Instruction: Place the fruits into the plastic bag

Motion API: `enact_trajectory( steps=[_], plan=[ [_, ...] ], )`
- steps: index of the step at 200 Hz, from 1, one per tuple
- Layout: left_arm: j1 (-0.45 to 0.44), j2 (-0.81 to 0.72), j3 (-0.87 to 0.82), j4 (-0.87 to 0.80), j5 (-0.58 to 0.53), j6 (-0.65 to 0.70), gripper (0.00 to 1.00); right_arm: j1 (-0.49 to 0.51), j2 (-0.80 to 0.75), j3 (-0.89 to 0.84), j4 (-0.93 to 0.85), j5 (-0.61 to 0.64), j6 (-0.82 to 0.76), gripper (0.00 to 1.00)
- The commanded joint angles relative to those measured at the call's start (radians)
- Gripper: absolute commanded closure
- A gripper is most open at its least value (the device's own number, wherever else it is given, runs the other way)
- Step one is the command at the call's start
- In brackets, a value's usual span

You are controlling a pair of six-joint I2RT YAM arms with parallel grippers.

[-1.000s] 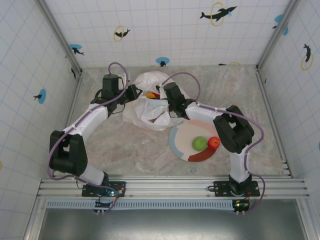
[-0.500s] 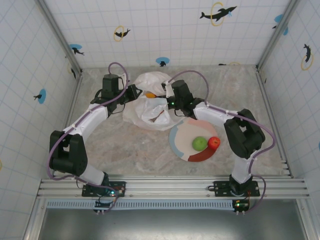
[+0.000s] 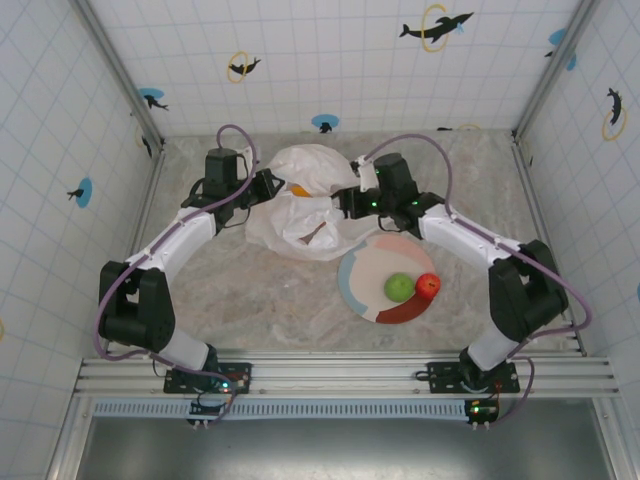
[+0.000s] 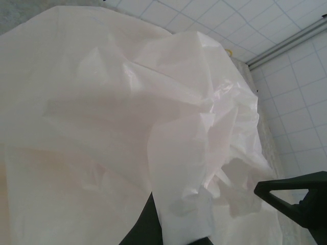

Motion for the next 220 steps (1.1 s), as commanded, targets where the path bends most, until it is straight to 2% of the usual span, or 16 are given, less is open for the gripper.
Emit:
enact_trajectory(
  steps=[1,22,67,92,144,220],
  plan=[
    [-0.006,-0.024,-0.005,-0.001,-0.008,0.016,1.0,-0.031,-0.07,-0.043,0.022,-0.083,0.021,0.23],
    [-0.006,-0.023,-0.006,-0.001,-0.01,0.016,1.0,-0.047,-0.131,-0.062,-0.028,-0.045,-0.011,0.24],
    [-0.006,-0.023,-0.006,-0.003,-0.011,0.016,1.0,-0.04,-0.309,-0.115,-0.281,0.27,-0.117,0.21],
    [-0.006,-0.018,-0.006,-0.002,-0.011,0.015,1.0,-0.032,-0.418,-0.194,-0.408,0.381,-0.124,0.17],
    [-0.006,-0.015,-0.006,-0.004,-0.011,0.015,1.0,0.009,-0.522,-0.325,-0.546,0.413,-0.067,0.12],
    [-0.006,-0.013,-0.006,-0.003,-0.006,0.013,1.0,0.158,-0.385,-0.373,-0.593,0.455,-0.031,0.08]
  ],
)
